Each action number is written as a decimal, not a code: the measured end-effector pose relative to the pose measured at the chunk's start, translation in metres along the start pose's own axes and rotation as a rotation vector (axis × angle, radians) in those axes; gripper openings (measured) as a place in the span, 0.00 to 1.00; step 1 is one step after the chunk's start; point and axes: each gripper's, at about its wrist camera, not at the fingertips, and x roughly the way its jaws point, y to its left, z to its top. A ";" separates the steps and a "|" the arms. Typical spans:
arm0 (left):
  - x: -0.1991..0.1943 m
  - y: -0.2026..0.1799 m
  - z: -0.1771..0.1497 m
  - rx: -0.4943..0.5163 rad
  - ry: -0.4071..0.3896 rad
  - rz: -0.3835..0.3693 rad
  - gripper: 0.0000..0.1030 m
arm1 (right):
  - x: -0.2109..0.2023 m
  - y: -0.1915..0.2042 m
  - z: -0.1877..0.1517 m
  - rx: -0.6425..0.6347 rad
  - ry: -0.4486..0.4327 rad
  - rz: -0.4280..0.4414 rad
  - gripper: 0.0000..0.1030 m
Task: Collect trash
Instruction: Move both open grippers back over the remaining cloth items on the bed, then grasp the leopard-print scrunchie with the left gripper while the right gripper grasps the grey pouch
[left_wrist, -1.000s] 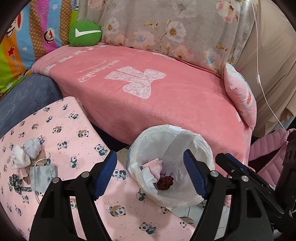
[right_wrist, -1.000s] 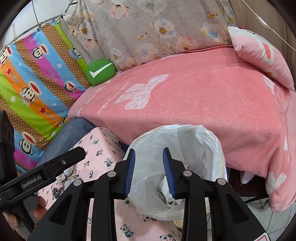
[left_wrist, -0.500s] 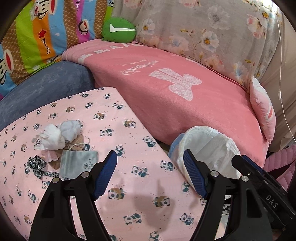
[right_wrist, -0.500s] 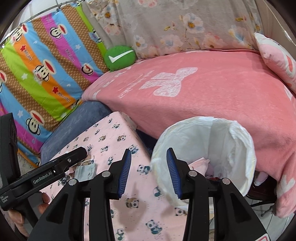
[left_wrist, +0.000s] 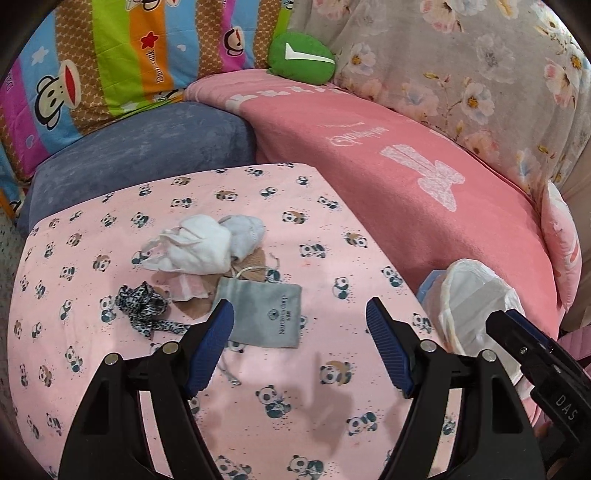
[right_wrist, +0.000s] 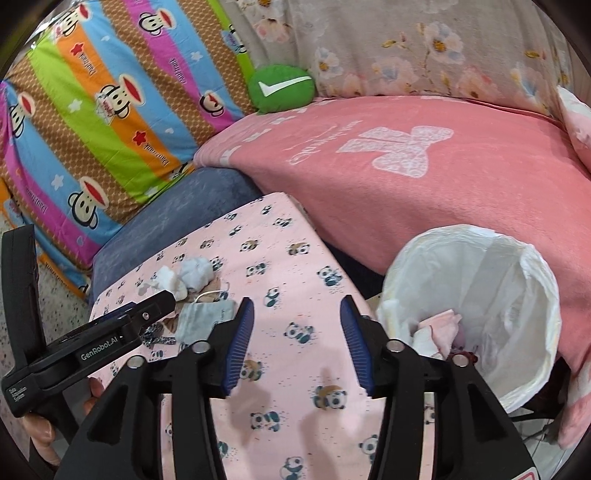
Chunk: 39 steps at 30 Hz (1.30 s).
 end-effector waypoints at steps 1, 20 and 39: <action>0.000 0.007 -0.002 -0.005 0.001 0.013 0.68 | 0.002 0.003 0.000 -0.005 0.005 0.003 0.50; 0.035 0.138 -0.023 -0.177 0.093 0.213 0.69 | 0.109 0.093 -0.027 -0.121 0.204 0.048 0.50; 0.075 0.156 -0.020 -0.176 0.138 0.151 0.60 | 0.178 0.111 -0.045 -0.196 0.281 -0.029 0.32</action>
